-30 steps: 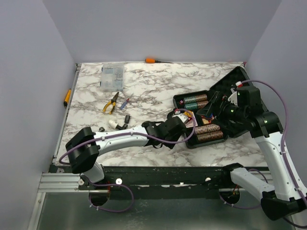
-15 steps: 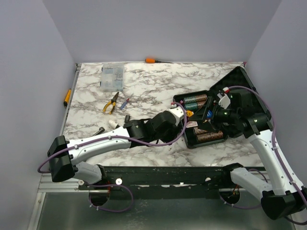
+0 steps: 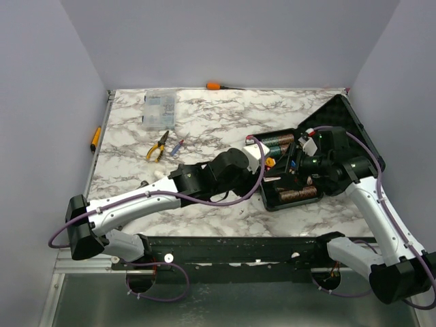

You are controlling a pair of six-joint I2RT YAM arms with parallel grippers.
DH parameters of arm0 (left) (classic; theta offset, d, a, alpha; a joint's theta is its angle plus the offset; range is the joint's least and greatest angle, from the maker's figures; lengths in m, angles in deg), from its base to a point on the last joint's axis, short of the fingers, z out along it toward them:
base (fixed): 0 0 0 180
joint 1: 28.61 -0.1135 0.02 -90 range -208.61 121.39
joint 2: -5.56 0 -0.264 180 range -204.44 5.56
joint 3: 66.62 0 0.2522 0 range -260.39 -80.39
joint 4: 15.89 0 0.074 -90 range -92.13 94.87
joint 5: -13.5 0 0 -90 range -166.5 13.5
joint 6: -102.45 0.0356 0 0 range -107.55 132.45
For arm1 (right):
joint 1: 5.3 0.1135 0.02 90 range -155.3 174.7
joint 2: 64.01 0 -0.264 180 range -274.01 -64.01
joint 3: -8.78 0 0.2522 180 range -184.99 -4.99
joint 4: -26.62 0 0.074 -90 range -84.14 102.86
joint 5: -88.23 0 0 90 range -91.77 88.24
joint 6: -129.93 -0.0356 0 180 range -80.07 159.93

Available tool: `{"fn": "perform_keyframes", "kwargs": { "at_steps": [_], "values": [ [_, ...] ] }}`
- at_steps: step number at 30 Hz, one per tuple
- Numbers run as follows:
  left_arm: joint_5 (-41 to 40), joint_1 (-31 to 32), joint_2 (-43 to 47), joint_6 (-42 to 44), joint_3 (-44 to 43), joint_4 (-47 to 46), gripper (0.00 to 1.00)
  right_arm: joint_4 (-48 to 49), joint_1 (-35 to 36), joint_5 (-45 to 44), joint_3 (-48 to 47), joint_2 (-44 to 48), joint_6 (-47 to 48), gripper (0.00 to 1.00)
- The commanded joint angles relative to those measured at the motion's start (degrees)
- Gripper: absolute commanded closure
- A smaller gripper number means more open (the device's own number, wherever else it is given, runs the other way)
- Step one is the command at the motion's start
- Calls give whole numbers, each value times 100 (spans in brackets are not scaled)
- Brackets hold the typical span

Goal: Pack up texas hold em set

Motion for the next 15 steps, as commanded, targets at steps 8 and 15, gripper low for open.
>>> {"fn": "perform_keyframes", "kwargs": {
  "at_steps": [8, 15],
  "values": [
    [284, 44, -269, 114, -611, -42, 57, 226, 24, 565, 77, -212, 259, 38],
    [313, 62, -372, 68, -681, -24, 58, 334, 26, 643, -15, -227, 304, 38]
  ]
}}
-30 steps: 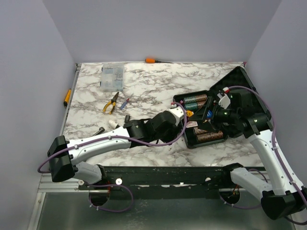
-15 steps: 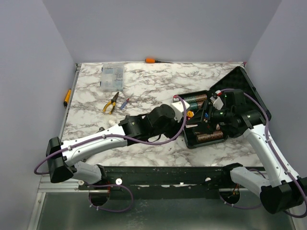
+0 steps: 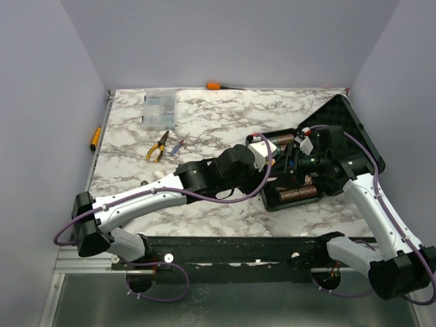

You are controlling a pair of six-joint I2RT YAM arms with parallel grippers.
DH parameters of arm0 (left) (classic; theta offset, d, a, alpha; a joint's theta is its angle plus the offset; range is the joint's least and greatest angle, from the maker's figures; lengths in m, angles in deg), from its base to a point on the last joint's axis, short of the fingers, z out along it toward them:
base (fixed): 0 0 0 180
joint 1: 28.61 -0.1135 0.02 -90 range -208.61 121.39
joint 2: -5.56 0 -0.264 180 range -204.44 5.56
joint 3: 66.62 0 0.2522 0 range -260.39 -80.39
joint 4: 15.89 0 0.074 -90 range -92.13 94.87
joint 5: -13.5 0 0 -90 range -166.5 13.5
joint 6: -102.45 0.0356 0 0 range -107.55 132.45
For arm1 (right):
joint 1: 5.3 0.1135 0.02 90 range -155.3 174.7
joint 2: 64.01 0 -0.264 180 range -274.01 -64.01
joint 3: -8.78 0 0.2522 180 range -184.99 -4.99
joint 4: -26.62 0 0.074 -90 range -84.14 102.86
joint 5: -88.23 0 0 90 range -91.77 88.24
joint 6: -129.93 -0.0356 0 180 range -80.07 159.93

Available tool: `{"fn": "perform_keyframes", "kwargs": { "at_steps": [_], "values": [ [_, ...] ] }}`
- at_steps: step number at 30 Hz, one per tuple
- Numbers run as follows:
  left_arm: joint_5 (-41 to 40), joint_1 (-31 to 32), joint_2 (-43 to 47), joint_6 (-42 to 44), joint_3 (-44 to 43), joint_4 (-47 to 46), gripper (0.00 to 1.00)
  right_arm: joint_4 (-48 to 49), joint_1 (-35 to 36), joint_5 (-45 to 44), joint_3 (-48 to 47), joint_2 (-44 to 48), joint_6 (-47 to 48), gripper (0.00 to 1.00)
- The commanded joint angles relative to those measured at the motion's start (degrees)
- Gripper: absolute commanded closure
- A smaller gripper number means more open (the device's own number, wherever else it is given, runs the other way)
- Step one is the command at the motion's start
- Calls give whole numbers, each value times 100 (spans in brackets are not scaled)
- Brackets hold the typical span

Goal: Pack up texas hold em set

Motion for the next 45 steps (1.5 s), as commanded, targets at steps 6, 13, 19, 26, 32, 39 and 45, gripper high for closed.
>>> {"fn": "perform_keyframes", "kwargs": {
  "at_steps": [6, 13, 19, 26, 32, 39, 45],
  "values": [
    [165, 90, -140, -11, -327, -54, 58, 146, 47, 212, -93, -100, 199, 46],
    [230, 124, -309, -11, -512, -57, 59, 84, 120, 133, -168, -167, 291, 57],
    [282, 163, -440, -11, -622, -54, 59, 84, 145, 107, -173, -158, 317, 76],
    [284, 157, -547, -11, -700, -1, 59, 65, 154, 63, -212, -142, 326, 100],
    [240, 162, -539, -2, -701, 9, 50, 49, 152, 28, -243, -150, 336, 100],
    [29, 157, -191, -52, -351, 18, 13, -96, 154, -226, -405, -191, 456, 100],
    [-252, 163, 524, -279, 422, 41, 2, -91, 149, -993, -395, -148, 453, 100]
  ]
}}
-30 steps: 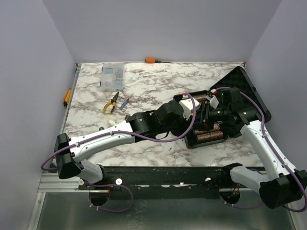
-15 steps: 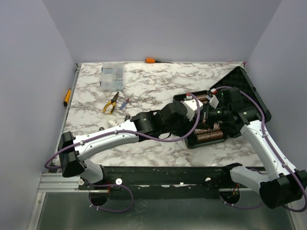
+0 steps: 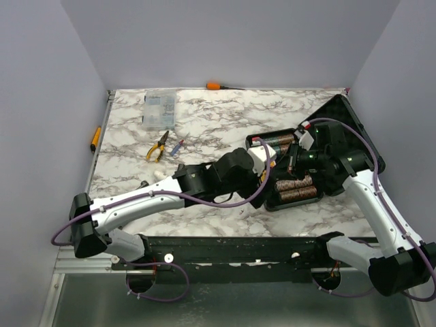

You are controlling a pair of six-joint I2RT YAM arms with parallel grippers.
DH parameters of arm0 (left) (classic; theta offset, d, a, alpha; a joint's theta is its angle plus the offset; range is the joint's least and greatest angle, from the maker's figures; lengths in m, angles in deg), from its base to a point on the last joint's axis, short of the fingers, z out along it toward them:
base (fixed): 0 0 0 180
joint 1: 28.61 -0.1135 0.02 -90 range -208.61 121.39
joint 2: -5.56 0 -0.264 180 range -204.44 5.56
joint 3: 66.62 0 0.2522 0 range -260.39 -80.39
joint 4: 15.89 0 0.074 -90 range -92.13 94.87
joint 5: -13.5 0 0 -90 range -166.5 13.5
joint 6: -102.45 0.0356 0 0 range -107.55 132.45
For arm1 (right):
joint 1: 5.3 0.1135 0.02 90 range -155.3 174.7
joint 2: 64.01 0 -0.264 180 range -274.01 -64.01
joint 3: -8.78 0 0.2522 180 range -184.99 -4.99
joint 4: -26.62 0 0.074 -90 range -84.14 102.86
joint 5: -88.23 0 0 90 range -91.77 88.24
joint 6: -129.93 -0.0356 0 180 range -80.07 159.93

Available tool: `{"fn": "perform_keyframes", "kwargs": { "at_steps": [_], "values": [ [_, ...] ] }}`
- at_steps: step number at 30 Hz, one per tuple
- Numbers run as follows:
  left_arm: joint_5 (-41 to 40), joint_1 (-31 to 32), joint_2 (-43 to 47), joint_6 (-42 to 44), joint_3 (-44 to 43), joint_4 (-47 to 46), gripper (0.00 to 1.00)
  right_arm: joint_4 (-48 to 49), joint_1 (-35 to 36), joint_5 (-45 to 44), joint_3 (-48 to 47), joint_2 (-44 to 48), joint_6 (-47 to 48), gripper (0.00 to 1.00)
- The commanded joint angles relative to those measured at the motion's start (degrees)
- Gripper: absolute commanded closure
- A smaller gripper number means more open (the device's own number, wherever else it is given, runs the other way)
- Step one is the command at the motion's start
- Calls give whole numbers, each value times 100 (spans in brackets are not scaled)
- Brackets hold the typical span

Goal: Pack up texas hold em set

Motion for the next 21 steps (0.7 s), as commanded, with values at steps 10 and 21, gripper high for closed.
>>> {"fn": "perform_keyframes", "kwargs": {
  "at_steps": [10, 21],
  "values": [
    [-919, 28, 2469, -885, 1931, 834, 2, 1070, 22, -2375, 579, 65, -22, 100],
    [-1083, 15, 4169, -1867, 2499, 2133, 2, 2419, 20, -2979, 680, -1174, 709, 99]
  ]
}}
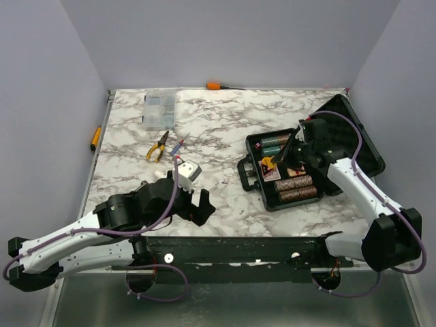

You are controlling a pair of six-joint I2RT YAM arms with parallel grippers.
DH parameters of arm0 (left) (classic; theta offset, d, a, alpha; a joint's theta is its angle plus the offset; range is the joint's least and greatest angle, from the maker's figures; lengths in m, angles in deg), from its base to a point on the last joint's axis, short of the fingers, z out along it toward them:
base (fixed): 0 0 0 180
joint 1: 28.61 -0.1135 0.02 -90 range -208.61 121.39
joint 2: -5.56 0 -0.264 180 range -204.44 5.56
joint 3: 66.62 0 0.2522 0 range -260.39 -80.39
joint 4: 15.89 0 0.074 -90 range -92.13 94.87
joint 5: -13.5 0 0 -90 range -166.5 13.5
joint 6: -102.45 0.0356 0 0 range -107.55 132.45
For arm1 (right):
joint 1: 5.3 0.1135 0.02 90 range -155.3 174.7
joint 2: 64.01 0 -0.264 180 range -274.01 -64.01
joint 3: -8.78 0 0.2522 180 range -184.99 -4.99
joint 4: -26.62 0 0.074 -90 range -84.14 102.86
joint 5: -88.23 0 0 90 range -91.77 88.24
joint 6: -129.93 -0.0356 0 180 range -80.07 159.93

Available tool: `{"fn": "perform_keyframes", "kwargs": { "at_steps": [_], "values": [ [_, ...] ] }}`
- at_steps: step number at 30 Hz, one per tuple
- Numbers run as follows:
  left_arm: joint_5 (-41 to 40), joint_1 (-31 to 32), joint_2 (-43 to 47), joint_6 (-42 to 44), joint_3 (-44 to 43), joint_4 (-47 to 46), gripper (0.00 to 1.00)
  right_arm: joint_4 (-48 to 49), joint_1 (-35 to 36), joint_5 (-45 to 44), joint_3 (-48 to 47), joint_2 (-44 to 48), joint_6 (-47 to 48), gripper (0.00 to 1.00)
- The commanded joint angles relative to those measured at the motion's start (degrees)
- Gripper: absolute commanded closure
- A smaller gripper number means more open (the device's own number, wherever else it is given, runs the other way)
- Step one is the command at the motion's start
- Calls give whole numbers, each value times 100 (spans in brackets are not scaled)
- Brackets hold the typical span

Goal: Pack up texas hold em set

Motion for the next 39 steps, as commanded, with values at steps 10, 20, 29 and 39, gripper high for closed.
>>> {"fn": "perform_keyframes", "kwargs": {
  "at_steps": [10, 20, 29, 39],
  "values": [
    [-86, 20, 713, -1093, 180, 1014, 2, 1588, 22, -179, 575, -1000, 724, 100],
    [-6, 17, 666, -979, 336, 966, 2, 1757, 21, -34, 329, -1494, 1051, 99],
    [84, 20, 365, -782, 203, 831, 2, 1789, 19, 272, 331, -1778, 1244, 99],
    [113, 11, 272, -602, 112, 640, 2, 1187, 22, -182, -22, -2059, 1427, 58]
  ]
}}
